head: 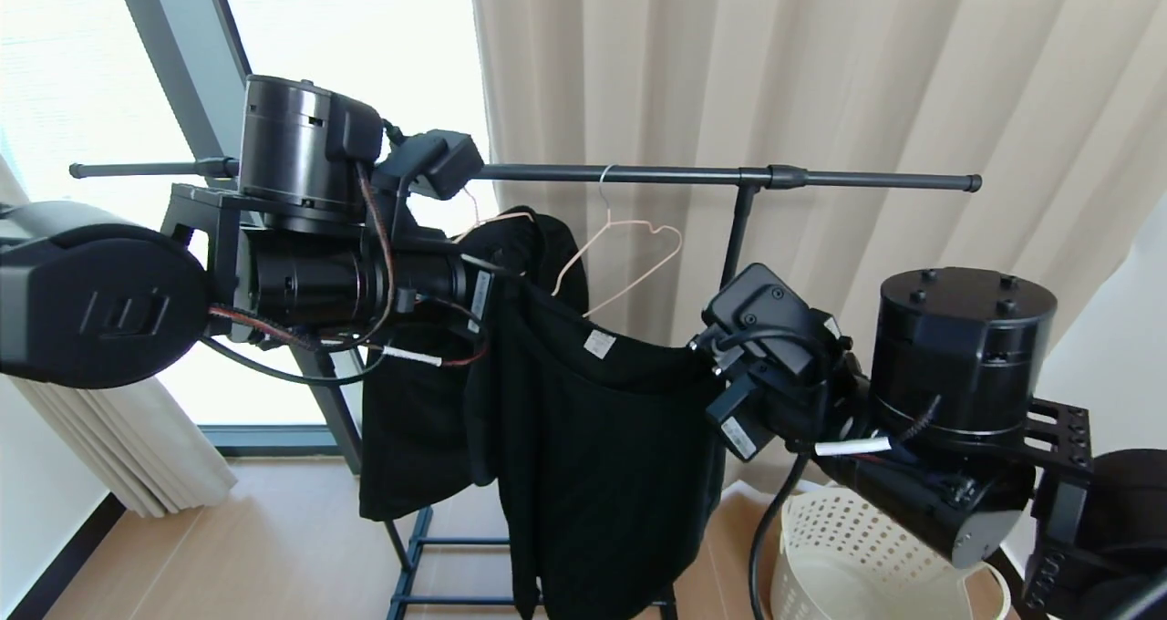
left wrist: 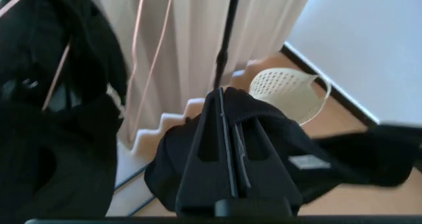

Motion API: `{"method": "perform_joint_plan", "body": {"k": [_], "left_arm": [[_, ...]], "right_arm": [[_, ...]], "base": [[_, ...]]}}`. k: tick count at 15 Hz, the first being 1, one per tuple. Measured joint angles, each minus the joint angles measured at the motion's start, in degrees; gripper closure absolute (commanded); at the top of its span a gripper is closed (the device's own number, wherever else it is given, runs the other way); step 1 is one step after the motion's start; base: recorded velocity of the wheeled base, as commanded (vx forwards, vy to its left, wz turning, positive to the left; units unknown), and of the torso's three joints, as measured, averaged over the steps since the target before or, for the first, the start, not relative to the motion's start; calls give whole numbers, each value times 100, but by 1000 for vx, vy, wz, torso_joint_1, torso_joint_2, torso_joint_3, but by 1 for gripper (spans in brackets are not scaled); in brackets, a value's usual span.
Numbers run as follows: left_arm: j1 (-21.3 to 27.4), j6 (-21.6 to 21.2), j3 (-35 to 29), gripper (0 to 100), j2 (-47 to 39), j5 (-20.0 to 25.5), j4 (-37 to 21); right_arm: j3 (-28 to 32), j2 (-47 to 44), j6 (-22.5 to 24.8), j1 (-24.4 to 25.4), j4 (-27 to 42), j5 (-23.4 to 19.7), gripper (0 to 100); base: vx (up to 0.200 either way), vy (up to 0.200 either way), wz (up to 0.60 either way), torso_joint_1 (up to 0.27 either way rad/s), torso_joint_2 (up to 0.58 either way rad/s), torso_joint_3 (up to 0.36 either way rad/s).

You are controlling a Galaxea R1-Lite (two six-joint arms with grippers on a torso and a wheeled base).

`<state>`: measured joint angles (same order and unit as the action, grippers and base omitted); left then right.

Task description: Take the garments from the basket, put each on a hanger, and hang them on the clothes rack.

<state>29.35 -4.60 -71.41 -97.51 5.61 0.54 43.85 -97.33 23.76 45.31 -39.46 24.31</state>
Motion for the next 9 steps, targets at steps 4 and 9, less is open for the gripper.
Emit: {"method": "perform_joint_plan", "body": {"k": [4, 9], "left_arm": [[182, -88, 344, 100, 267, -85, -419], [884, 149, 1209, 100, 523, -63, -423]], "right_arm": [[461, -484, -44, -372, -416, 73, 100], [1243, -1358, -712, -397, -857, 355, 100]], "base": [[0, 0, 0, 0, 0, 0], [0, 0, 0, 0, 0, 0]]}}
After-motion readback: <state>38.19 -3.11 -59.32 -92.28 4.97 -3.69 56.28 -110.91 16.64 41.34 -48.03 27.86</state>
